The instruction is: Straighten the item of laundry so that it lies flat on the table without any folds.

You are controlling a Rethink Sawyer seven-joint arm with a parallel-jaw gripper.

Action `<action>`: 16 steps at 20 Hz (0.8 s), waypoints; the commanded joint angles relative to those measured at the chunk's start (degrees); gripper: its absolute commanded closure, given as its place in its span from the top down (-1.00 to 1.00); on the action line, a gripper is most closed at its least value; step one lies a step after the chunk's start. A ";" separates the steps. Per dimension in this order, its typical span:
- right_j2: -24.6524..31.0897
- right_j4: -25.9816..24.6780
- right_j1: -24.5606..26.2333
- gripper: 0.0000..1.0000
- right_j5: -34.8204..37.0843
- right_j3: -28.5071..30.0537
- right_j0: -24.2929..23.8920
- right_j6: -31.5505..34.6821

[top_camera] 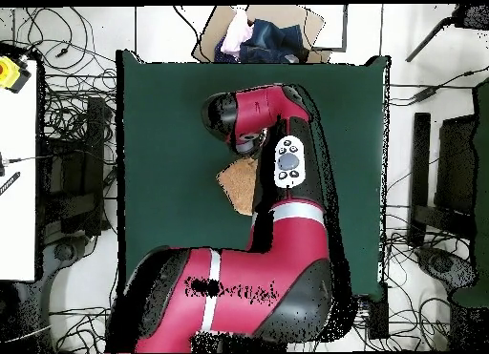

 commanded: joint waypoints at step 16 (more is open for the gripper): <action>-2.82 -1.13 8.01 1.00 4.51 -6.59 2.85 3.95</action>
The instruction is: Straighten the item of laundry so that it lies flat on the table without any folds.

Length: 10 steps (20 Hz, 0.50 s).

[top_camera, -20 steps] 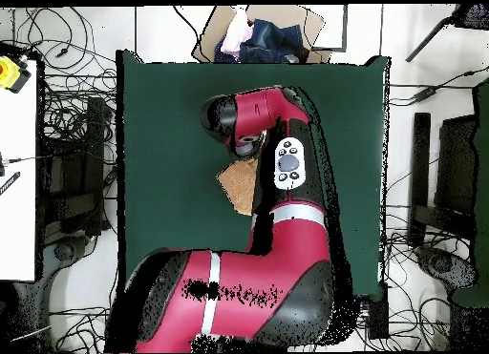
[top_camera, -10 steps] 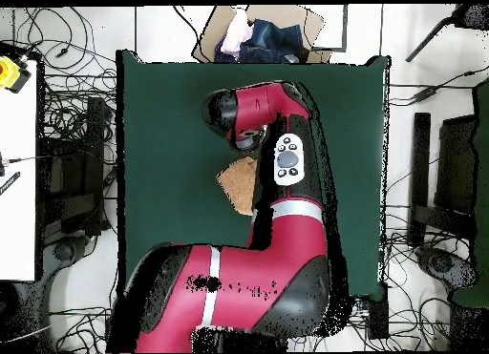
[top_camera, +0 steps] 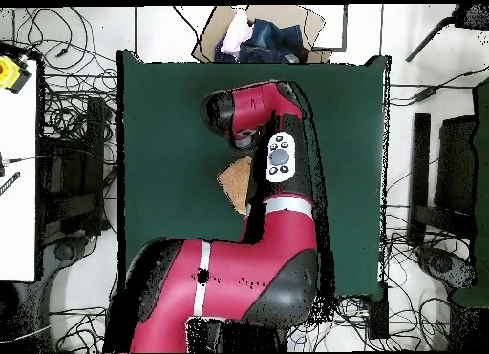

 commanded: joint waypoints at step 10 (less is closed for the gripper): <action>2.56 2.52 -2.08 1.00 -9.24 8.79 -1.63 4.72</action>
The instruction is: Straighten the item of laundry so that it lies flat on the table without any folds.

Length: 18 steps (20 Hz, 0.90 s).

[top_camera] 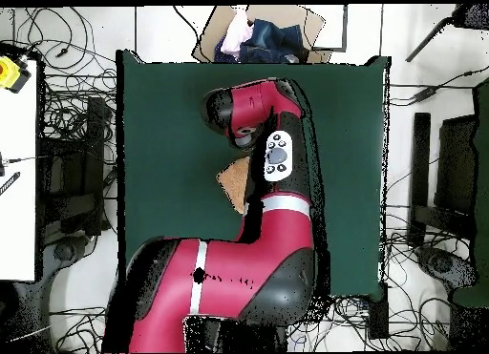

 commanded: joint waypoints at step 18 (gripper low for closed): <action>9.61 2.15 -20.05 1.00 -22.50 36.08 -15.37 -11.34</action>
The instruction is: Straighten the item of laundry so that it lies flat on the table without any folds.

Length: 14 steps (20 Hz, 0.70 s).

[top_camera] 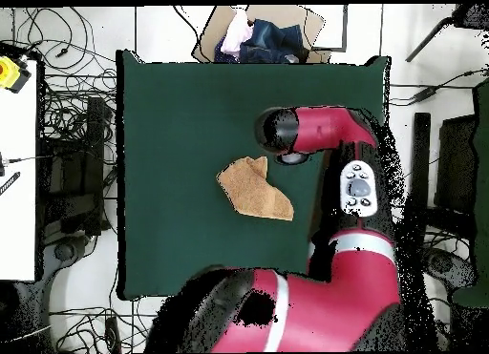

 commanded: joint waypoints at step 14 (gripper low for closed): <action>16.00 -4.22 -7.26 1.00 -7.94 19.65 -11.83 -16.76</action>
